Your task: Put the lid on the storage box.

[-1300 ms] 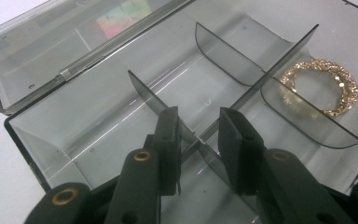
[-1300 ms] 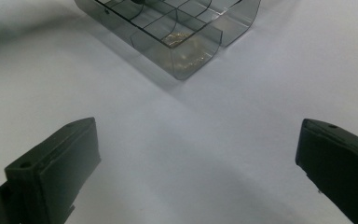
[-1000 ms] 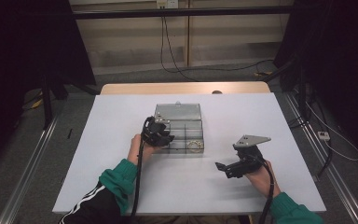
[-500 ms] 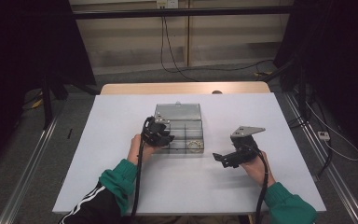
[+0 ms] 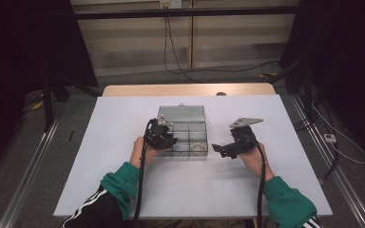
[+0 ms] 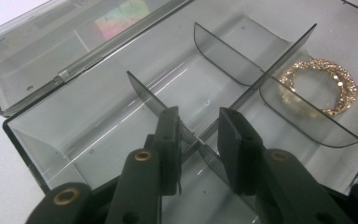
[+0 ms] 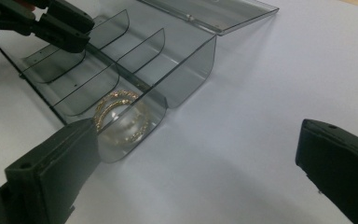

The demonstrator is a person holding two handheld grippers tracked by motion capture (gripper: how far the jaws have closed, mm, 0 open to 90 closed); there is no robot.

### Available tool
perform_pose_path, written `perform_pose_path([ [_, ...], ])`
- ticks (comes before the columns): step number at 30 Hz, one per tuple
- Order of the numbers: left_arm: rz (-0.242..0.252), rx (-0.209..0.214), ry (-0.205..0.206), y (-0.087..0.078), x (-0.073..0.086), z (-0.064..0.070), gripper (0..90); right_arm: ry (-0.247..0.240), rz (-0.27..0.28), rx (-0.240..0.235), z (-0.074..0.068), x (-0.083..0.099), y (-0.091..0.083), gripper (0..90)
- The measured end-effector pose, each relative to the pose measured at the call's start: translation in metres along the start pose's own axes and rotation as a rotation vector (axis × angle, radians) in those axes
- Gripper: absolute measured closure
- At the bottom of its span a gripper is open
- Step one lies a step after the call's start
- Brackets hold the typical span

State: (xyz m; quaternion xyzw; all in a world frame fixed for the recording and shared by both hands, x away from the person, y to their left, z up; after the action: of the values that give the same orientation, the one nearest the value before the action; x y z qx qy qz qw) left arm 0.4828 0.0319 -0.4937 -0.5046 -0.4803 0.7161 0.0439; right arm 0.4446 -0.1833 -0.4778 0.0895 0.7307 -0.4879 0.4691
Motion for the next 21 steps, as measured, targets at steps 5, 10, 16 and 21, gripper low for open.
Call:
perform_pose_path([
  [5, 0.001, 0.000, 0.000, 0.000, 0.000, 0.000, 69.9, 0.008, 0.010, 0.009, 0.006, -0.009, 0.006, 4.2],
  [10, 0.001, 0.000, 0.000, 0.000, 0.000, 0.000, 69.9, 0.009, 0.012, 0.038, 0.015, -0.016, 0.011, 17.3],
  [16, 0.001, 0.000, 0.000, 0.000, 0.000, 0.000, 69.9, 0.026, 0.019, 0.065, 0.026, -0.024, 0.017, 33.8],
  [21, 0.001, 0.001, 0.000, 0.000, 0.000, 0.000, 69.9, 0.056, 0.003, 0.080, 0.034, -0.027, 0.024, 57.6],
])
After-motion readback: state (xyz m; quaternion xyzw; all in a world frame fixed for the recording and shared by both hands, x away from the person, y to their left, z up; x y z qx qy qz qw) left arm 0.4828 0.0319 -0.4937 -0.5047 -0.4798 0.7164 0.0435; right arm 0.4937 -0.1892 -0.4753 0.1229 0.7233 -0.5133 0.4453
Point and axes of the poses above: each handheld gripper's, and its own axes: y roughly forward along the jaws, x roughly out of its underside, z roughly to its right, the point moved 8 cm from there along y, roughly forward along the jaws, and after that the axes turned 1 degree about -y, right-handed, at the moved point
